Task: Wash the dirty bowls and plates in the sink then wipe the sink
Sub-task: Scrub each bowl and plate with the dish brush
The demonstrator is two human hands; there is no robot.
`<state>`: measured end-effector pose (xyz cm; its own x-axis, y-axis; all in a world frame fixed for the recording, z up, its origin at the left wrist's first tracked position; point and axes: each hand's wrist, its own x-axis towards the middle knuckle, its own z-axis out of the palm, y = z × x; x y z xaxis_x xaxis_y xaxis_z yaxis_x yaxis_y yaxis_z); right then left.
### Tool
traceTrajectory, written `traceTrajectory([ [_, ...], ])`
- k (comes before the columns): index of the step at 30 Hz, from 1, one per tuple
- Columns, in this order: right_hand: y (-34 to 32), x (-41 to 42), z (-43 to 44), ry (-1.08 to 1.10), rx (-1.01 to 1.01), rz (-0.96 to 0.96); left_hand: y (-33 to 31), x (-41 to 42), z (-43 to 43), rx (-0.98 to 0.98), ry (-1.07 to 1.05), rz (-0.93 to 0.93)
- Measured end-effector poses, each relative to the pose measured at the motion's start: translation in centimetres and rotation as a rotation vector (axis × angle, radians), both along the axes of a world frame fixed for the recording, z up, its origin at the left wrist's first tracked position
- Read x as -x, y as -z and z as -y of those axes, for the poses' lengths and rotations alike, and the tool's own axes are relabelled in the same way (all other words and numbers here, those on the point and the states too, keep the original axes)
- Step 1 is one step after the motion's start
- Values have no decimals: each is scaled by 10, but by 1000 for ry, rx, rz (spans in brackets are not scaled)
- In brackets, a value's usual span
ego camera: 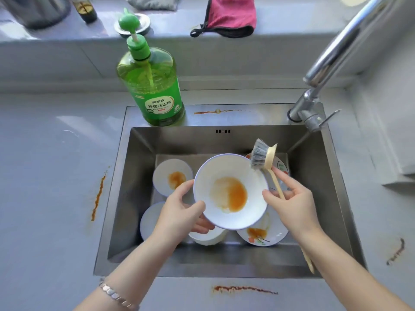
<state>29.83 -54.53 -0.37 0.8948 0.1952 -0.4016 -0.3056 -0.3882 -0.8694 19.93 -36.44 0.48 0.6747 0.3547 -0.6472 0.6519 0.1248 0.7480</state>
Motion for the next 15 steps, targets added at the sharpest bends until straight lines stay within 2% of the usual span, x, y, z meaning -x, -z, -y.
traceTrajectory([
  [5,-13,18,10,46,17,15,-5,18,10,-8,66,89],
  [7,-17,29,13,35,-15,7,-5,27,16,138,50,146],
  [9,-21,40,15,2,-41,4,-3,33,22,257,-63,169],
  [12,-27,44,24,-88,-5,15,-4,41,29,227,-174,203],
  [15,-44,44,35,-258,108,161,-10,50,33,125,-163,262],
])
